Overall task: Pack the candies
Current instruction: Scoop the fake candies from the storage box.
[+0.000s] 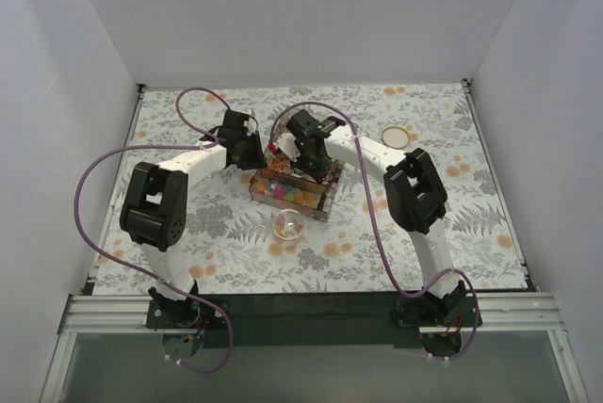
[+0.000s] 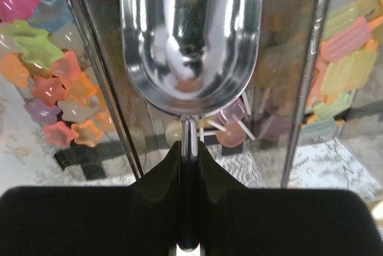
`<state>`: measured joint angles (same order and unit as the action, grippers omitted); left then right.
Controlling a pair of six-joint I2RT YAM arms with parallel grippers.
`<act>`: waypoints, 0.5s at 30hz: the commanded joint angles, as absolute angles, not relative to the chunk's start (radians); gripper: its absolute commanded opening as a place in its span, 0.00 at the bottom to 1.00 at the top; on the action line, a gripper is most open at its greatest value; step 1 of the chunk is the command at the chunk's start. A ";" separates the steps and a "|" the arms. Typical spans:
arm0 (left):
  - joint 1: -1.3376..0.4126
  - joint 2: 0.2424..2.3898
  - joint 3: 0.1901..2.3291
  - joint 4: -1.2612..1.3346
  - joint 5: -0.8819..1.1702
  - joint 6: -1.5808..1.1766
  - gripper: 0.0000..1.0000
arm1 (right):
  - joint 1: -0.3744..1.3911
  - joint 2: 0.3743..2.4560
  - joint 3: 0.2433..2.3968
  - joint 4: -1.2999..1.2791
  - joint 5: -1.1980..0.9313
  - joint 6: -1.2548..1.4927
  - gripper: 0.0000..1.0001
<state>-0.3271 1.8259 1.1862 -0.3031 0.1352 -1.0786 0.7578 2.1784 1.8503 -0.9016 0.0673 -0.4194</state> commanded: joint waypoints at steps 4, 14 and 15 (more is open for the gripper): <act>-0.344 1.841 1.184 -0.291 0.219 -1.092 0.00 | 0.752 2.022 1.599 -0.430 -0.231 -0.572 0.01; -0.344 1.855 1.198 -0.299 0.248 -1.074 0.00 | 0.675 2.019 1.567 -0.244 -0.390 -0.465 0.01; -0.345 1.856 1.200 -0.302 0.247 -1.071 0.00 | 0.673 2.035 1.581 -0.242 -0.390 -0.463 0.01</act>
